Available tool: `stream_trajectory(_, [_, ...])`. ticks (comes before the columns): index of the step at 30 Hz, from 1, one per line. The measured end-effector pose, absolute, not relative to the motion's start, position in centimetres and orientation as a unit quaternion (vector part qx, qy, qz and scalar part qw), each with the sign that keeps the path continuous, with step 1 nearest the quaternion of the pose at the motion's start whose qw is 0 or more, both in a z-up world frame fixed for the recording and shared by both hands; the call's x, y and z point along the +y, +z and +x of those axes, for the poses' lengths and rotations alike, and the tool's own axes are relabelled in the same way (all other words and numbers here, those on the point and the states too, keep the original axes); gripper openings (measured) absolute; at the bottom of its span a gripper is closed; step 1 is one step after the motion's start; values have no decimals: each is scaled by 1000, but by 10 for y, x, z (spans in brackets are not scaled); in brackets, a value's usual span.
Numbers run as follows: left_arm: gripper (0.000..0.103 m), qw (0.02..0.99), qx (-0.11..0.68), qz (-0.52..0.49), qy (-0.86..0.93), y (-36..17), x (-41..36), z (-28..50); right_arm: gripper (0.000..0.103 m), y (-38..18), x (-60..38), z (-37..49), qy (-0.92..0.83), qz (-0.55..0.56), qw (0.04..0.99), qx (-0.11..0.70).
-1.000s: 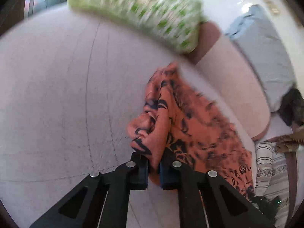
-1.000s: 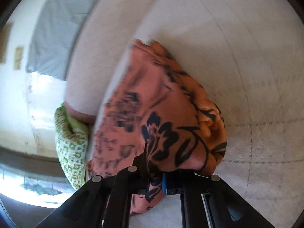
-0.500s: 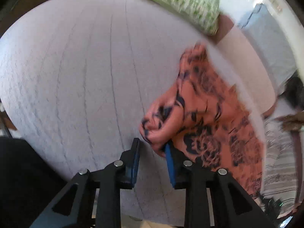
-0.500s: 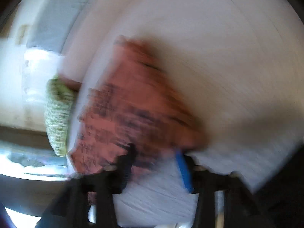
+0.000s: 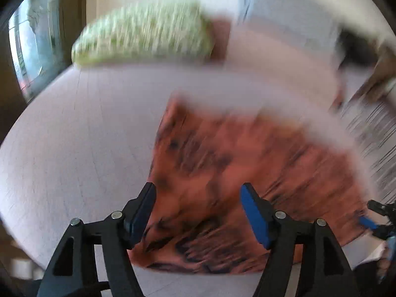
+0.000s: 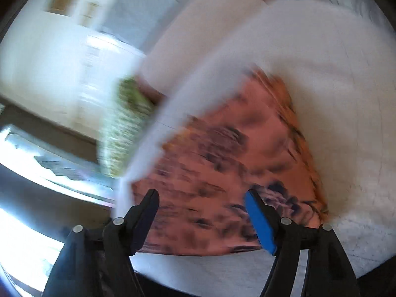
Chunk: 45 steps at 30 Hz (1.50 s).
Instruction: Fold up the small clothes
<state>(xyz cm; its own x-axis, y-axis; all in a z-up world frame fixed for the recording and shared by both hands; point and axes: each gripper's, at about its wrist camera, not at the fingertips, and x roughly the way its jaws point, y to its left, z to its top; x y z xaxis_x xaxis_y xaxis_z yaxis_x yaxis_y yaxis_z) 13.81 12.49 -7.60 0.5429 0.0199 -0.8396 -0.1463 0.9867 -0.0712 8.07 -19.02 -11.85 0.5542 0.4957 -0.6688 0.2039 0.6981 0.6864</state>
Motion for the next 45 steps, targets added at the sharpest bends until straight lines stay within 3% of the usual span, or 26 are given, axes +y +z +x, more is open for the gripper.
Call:
stream_trajectory(2, [73,861,503,-42,62,-100,134,137,48,-149,-198,76,55,385,779,492])
stream_trajectory(3, [73,871,486,-46,52,-95,138,131,42,-148,-208,65,44,400,783,474])
stream_trajectory(5, [73,868,491,-48,60,-87,140,132,47,-141,-218,53,36,407,779,476])
stream_trajectory(6, [73,868,490,-55,59,-84,140,133,61,-134,-219,52,35,401,783,475])
stream_trajectory(7, [73,872,483,-63,52,-78,139,133,69,-122,-216,53,42,388,793,468])
stream_trajectory(11, [76,886,458,-54,34,-72,133,138,77,-108,-197,57,80,373,816,433])
stream_trajectory(12, [77,880,472,-45,40,-81,133,143,78,-123,-199,60,53,371,809,452])
stream_trajectory(14, [77,857,511,-36,50,-99,138,149,69,-151,-216,53,30,409,783,468])
stream_trajectory(16, [77,871,485,-46,56,-86,140,146,69,-141,-223,49,33,431,781,451])
stream_trajectory(20, [77,887,454,-73,30,-62,137,155,73,-93,-210,70,73,374,823,421])
stream_trajectory(23, [77,887,458,-54,21,-68,128,168,75,-91,-201,109,122,372,817,424])
stream_trajectory(26, [77,877,480,-21,28,-92,125,171,74,-133,-207,138,83,370,793,477])
stream_trajectory(27, [77,880,475,-5,27,-87,122,169,64,-153,-220,136,63,411,770,484])
stream_trajectory(28, [77,881,472,2,25,-83,120,169,64,-152,-229,131,66,439,767,463])
stream_trajectory(33, [77,896,441,-46,5,-63,123,184,71,-104,-222,147,102,393,802,438])
stream_trajectory(36, [80,889,455,-44,11,-77,123,205,80,-105,-218,181,136,379,804,437])
stream_trajectory(38, [80,871,489,-52,18,-96,129,215,80,-132,-218,206,118,367,798,463])
stream_trajectory(39, [80,876,480,-50,17,-93,130,215,70,-154,-228,212,66,380,784,486])
stream_trajectory(41, [80,881,469,-57,13,-84,132,215,71,-154,-234,207,61,427,776,461])
stream_trajectory(45, [80,875,481,-59,16,-93,137,222,85,-125,-218,202,101,387,813,423])
